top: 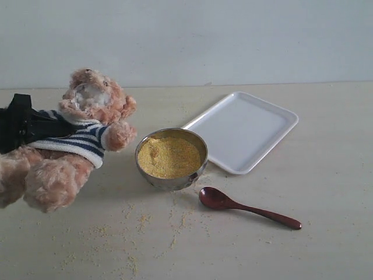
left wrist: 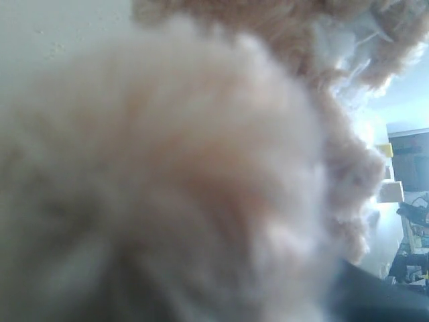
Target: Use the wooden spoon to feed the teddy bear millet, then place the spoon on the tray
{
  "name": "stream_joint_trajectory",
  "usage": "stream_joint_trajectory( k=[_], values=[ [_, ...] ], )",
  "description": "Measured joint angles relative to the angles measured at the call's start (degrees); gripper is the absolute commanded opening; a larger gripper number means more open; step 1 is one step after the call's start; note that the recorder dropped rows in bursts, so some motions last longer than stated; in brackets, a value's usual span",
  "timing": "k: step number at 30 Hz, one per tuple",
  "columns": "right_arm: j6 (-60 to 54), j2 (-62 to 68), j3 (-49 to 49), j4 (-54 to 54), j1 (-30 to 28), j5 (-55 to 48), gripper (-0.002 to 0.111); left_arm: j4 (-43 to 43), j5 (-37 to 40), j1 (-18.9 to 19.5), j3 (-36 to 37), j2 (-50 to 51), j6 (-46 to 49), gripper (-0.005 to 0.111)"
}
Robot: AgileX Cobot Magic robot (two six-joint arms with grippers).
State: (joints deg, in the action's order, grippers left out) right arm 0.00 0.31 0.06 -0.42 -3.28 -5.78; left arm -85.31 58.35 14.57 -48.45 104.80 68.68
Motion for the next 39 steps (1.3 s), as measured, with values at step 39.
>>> stream_joint_trajectory(
  k=[39],
  values=[
    [23.24, 1.32, -0.06, 16.3, 0.0, 42.28, 0.0, -7.56, 1.7, 0.0, 11.09, -3.04, 13.89, 0.005]
  ],
)
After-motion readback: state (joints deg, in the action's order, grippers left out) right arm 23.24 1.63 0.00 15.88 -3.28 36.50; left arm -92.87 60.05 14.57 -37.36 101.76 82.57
